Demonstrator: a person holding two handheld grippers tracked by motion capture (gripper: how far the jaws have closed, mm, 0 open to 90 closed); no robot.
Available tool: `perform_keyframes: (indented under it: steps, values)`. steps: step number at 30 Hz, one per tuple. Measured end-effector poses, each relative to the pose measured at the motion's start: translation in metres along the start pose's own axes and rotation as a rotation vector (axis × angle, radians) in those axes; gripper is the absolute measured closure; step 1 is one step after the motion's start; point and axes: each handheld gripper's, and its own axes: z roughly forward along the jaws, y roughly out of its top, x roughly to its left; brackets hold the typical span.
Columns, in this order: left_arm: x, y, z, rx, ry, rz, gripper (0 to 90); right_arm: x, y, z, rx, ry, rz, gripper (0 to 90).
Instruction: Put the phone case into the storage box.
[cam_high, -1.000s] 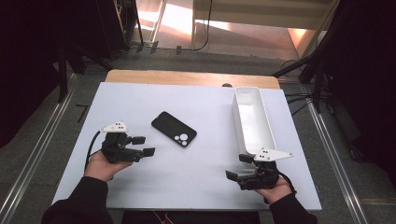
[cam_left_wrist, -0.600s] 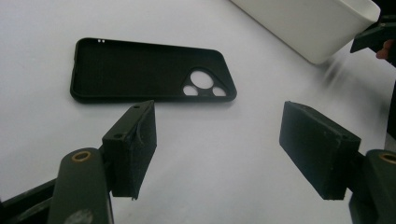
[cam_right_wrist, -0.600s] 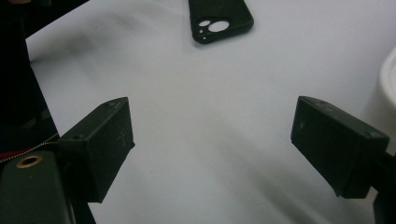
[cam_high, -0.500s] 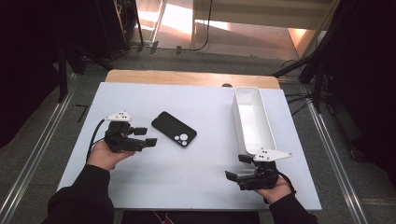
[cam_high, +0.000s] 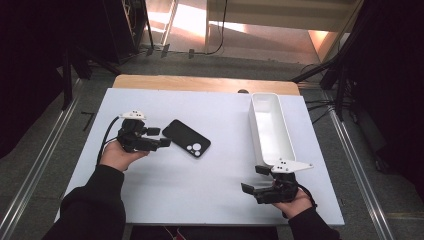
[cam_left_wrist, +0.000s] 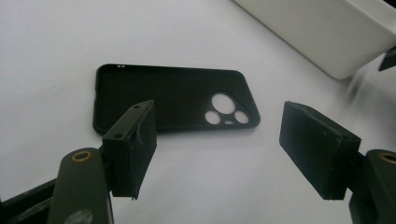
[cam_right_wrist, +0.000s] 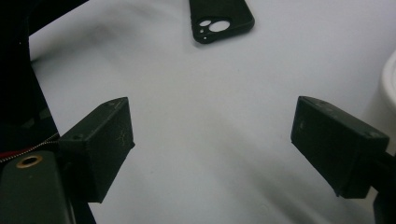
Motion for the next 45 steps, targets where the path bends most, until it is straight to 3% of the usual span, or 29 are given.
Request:
perform_keyframes:
  steps: [6, 11, 17, 22, 24, 29, 36, 39, 40, 42, 45]
  values:
    - [0.008, 0.008, 0.007, -0.014, 0.012, -0.015, 27.4, 0.000, 0.000, 0.000, 0.000, 0.003, 0.000, 11.5]
    - [0.008, 0.016, 0.013, -0.005, 0.064, 0.004, 27.4, 0.000, 0.000, 0.000, -0.001, 0.006, 0.003, 11.5]
    - [0.016, 0.021, 0.022, -0.015, 0.074, -0.013, 27.4, 0.000, 0.000, -0.001, -0.003, 0.003, 0.002, 11.5]
    - [0.021, 0.025, 0.032, -0.032, 0.116, 0.023, 27.5, 0.000, 0.000, 0.000, -0.001, 0.007, -0.002, 11.5]
    - [0.025, 0.027, 0.036, -0.041, 0.111, 0.006, 29.0, 0.000, 0.000, 0.000, -0.001, 0.007, -0.001, 11.5]
    - [0.027, 0.029, 0.043, -0.033, 0.118, 0.029, 28.9, 0.000, 0.000, -0.001, 0.000, 0.006, 0.003, 11.5]
    - [0.031, 0.030, 0.053, -0.029, 0.134, 0.015, 29.1, 0.000, 0.000, -0.001, -0.001, 0.009, -0.002, 11.5]
    - [0.032, 0.028, 0.056, -0.015, 0.140, 0.018, 32.0, 0.000, 0.000, -0.001, -0.001, 0.009, -0.003, 11.5]
    - [0.033, 0.027, 0.057, -0.006, 0.144, 0.023, 38.7, 0.000, -0.001, -0.001, -0.001, 0.007, -0.005, 11.5]
    - [0.032, 0.024, 0.059, 0.000, 0.148, 0.035, 40.7, 0.000, -0.001, -0.001, -0.002, 0.007, -0.004, 11.5]
    - [0.029, 0.018, 0.058, -0.028, 0.180, 0.057, 68.3, 0.000, -0.001, -0.001, -0.004, 0.008, -0.003, 11.5]
